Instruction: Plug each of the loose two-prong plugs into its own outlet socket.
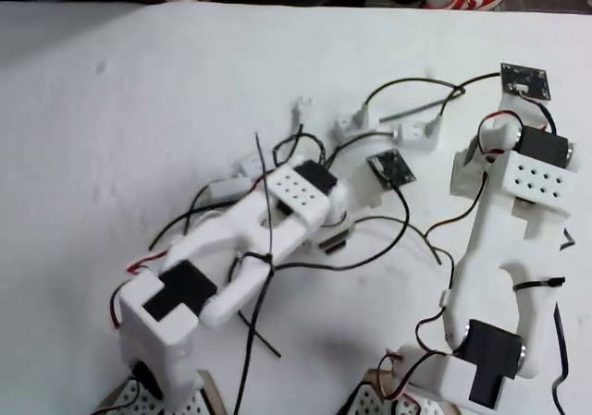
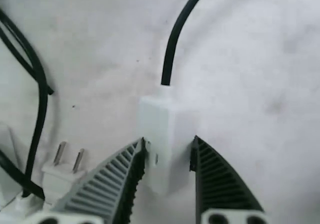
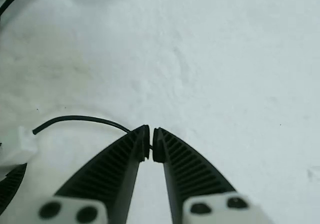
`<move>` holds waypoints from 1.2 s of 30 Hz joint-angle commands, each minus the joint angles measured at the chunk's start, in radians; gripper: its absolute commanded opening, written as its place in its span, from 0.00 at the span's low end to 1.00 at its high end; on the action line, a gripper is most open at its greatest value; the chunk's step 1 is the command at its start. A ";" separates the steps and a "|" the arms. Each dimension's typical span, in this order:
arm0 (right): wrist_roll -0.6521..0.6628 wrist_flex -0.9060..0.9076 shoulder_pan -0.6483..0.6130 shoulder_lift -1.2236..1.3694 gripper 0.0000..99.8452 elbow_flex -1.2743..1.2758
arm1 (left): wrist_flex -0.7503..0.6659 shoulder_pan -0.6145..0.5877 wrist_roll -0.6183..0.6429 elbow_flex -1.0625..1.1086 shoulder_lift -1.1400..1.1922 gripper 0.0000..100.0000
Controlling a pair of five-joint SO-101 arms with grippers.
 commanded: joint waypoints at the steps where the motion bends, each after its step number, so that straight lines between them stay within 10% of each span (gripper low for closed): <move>1: 0.005 -0.002 0.008 -0.044 0.02 -0.043 | 0.002 -0.105 0.011 -0.035 0.015 0.10; 14: 0.006 -0.002 0.007 -0.044 0.02 -0.041 | 0.011 -0.240 -0.021 -0.095 0.018 0.18; 36: 0.006 -0.002 0.008 -0.044 0.02 -0.044 | 0.098 -0.231 -0.023 -0.072 -0.001 0.02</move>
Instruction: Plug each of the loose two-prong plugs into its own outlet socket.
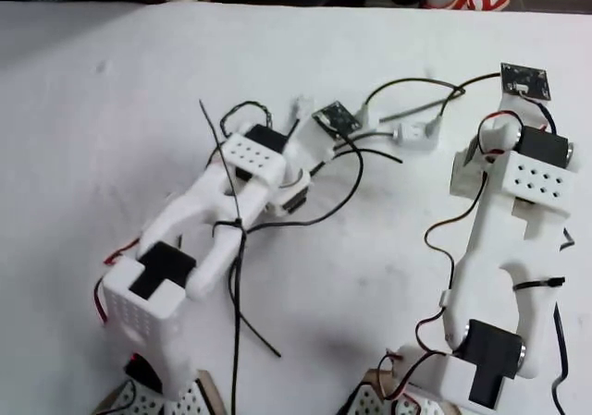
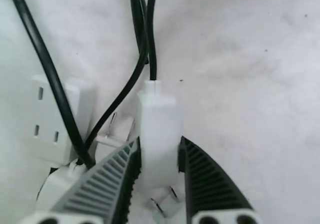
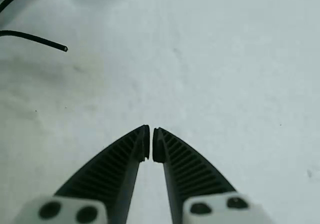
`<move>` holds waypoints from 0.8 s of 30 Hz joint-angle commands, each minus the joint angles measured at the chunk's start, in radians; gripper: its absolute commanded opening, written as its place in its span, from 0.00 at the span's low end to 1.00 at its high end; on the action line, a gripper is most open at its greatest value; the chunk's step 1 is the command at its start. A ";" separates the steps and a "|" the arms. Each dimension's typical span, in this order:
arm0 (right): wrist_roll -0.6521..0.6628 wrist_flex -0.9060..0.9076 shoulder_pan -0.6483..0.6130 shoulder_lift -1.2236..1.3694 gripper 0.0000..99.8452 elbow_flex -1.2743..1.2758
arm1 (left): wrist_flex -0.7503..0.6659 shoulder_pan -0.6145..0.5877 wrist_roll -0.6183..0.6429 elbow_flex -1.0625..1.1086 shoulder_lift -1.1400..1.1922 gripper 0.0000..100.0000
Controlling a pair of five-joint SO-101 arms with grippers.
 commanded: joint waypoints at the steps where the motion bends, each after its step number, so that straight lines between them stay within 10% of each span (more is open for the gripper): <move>1: 0.006 -0.002 0.010 -0.044 0.02 -0.044 | 0.107 0.004 0.003 -0.009 -0.041 0.02; 16: 0.006 -0.002 0.008 -0.044 0.02 -0.044 | 0.203 0.269 0.167 0.201 -0.321 0.04; 24: 0.006 -0.002 0.002 -0.044 0.02 -0.038 | 0.117 0.148 0.066 0.233 -0.200 0.29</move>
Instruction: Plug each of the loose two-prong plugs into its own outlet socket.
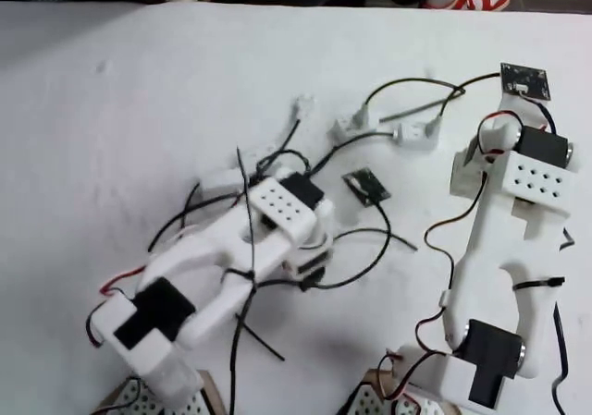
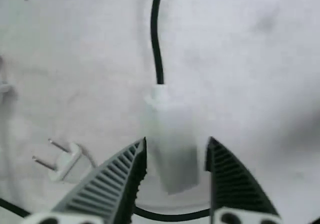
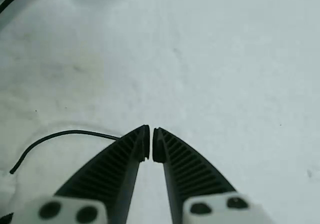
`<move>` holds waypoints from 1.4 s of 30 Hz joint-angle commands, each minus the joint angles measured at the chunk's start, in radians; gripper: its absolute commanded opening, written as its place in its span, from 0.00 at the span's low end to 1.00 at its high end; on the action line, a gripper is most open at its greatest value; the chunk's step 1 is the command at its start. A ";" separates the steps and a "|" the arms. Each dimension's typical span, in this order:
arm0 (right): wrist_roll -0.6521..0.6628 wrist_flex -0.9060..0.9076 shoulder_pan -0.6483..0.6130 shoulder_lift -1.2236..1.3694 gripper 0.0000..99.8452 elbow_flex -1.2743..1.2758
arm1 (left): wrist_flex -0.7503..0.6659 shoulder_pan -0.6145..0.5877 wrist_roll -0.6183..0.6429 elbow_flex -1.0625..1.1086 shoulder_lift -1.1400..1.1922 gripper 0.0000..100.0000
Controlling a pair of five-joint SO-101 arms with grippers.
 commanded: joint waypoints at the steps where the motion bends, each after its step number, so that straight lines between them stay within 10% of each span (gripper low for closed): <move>1: 0.006 -0.002 0.002 -0.044 0.02 -0.038 | -0.044 -0.125 -0.095 -0.058 0.027 0.28; 21: 0.006 -0.002 0.001 -0.042 0.02 -0.038 | 0.026 -0.318 -0.195 -0.279 0.077 0.28; 32: 0.006 -0.002 0.001 -0.036 0.02 -0.037 | 0.018 -0.305 -0.784 -0.272 0.087 0.28; 42: 0.006 -0.002 -0.024 -0.035 0.02 -0.037 | -0.006 -0.168 -0.872 -0.270 0.122 0.28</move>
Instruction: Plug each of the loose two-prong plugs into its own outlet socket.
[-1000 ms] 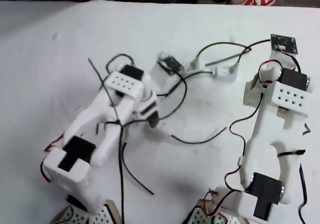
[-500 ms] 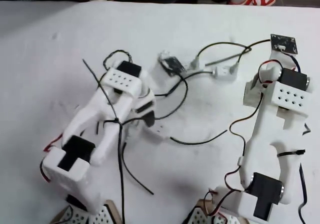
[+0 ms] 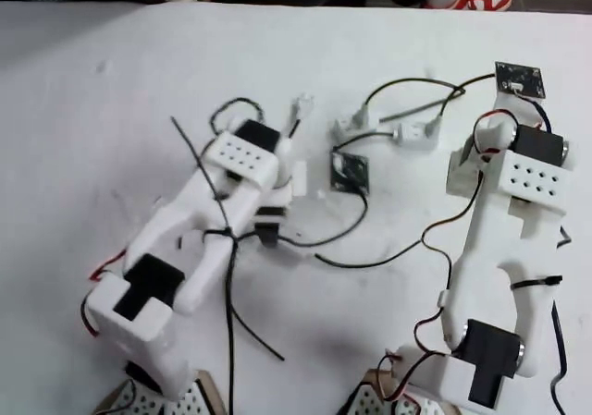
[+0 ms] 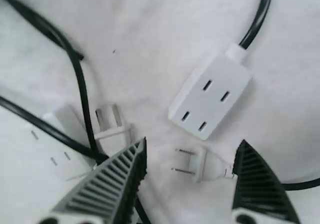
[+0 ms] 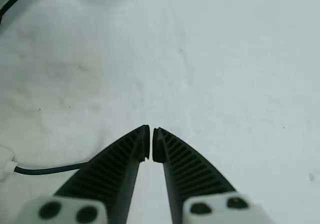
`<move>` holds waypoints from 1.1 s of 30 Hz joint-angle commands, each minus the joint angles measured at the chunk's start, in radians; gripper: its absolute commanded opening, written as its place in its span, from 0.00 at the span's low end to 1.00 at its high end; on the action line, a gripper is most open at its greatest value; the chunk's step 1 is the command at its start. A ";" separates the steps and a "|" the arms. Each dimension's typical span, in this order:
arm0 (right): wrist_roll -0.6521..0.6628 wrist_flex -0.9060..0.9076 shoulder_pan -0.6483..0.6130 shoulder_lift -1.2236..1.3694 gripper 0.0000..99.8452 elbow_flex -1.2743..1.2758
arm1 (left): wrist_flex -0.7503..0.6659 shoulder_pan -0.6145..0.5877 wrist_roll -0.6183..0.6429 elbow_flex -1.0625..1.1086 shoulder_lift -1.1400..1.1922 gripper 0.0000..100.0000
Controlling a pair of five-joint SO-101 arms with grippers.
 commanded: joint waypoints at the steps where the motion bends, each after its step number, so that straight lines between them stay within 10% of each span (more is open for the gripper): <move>1: 0.006 -0.002 -0.007 -0.035 0.02 -0.037 | -0.041 0.079 -0.011 -0.026 0.047 0.28; 14: 0.006 0.010 -0.007 -0.041 0.02 -0.037 | -0.005 0.105 0.158 -0.109 0.196 0.02; 33: 0.006 0.012 -0.005 -0.038 0.02 -0.037 | 0.060 0.173 1.046 -0.118 0.188 0.20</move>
